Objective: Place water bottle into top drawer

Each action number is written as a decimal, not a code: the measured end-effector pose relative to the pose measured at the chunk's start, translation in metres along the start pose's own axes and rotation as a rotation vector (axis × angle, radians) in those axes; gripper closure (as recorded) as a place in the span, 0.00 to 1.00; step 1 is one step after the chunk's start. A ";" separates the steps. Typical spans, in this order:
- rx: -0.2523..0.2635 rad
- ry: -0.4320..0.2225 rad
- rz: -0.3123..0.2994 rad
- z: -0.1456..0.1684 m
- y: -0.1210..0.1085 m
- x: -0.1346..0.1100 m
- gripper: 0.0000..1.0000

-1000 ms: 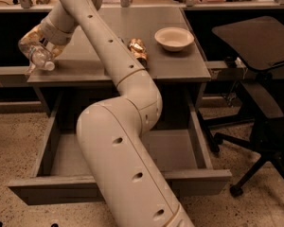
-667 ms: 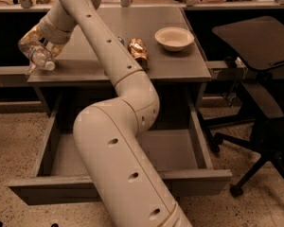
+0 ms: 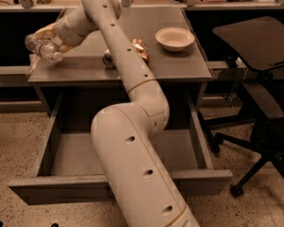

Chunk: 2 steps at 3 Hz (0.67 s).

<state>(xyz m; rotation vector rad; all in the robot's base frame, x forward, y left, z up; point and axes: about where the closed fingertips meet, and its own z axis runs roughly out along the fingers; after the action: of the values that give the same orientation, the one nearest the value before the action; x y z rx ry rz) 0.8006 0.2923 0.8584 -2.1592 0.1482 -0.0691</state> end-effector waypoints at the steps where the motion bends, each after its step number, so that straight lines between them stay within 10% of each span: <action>1: 0.126 -0.015 0.033 -0.014 -0.003 0.009 1.00; 2: 0.098 0.032 -0.031 -0.040 -0.023 0.006 1.00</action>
Offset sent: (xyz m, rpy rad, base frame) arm -0.0375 -0.0569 0.0887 -0.0018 -0.2137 -0.0558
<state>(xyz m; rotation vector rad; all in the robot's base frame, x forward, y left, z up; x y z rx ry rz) 0.8042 0.2713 0.8994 -2.0632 0.1272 -0.1268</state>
